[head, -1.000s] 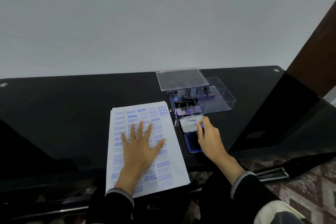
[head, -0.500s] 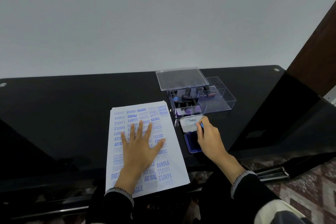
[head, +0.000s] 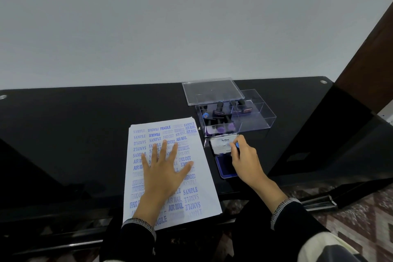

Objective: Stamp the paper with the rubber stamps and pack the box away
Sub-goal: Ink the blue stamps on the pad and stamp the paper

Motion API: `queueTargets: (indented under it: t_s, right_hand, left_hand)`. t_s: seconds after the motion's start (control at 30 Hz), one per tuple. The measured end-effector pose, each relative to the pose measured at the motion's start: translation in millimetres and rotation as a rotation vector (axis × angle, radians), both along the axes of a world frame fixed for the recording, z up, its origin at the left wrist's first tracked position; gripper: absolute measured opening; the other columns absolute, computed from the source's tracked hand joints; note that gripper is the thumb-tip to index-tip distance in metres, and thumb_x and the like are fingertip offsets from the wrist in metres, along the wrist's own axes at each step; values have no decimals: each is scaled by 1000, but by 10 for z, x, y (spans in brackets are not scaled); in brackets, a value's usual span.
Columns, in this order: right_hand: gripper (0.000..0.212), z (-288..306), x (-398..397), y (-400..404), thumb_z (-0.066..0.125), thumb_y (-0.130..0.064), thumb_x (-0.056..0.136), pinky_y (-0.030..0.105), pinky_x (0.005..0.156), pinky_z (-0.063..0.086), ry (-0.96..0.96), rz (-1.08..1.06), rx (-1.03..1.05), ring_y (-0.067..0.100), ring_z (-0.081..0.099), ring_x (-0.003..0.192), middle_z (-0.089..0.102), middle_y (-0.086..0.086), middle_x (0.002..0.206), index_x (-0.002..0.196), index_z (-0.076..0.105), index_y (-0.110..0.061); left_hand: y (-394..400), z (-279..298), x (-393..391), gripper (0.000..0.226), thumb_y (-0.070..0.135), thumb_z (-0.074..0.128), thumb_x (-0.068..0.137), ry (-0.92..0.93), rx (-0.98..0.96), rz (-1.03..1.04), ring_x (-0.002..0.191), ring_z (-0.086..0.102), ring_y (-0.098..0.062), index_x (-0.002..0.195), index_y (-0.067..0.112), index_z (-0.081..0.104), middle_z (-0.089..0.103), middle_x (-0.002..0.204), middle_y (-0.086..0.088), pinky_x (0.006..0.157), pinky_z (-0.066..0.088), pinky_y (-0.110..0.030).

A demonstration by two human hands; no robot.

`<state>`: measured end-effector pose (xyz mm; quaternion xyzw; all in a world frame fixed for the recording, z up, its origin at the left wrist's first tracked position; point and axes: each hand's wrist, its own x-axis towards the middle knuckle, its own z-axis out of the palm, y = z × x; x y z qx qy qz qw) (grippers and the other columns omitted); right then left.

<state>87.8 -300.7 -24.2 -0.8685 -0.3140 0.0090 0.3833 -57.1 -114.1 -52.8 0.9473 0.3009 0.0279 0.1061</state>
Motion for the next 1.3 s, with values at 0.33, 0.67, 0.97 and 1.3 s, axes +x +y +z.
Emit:
queueTargets:
  t_s: [0.33, 0.67, 0.97, 1.3]
  right_hand:
    - [13, -5, -60, -36, 41, -19, 100, 32, 47, 39, 25, 2, 17, 24, 50, 53, 56, 13, 69, 86, 40, -17]
    - [14, 0, -26, 1, 41, -19, 100, 31, 44, 34, -21, 5, -41, 22, 46, 49, 53, 9, 63, 87, 40, -15]
    - [17, 103, -14, -47, 41, -18, 100, 33, 52, 41, 153, 29, 14, 14, 46, 56, 57, 12, 72, 84, 40, -19]
    - [14, 137, -52, -33, 40, -19, 100, 32, 51, 42, 160, 20, -20, 15, 50, 59, 59, 11, 74, 87, 41, -18]
  left_hand:
    - [63, 98, -1, 81, 77, 19, 84, -121, -69, 35, 149, -5, -22, 152, 34, 18, 8, 161, 2, 117, -6, -48]
    - [528, 140, -174, 56, 53, 43, 95, -277, -53, 164, 148, 10, -20, 142, 23, 44, 31, 155, 0, 118, -2, -49]
    - [730, 55, -349, 49, 43, 50, 95, -307, -108, 221, 147, 15, -21, 139, 22, 48, 35, 153, -1, 119, 1, -48]
    - [720, 24, -353, 50, 46, 46, 96, -304, -90, 207, 147, 16, -19, 140, 25, 45, 32, 154, 0, 118, 0, -47]
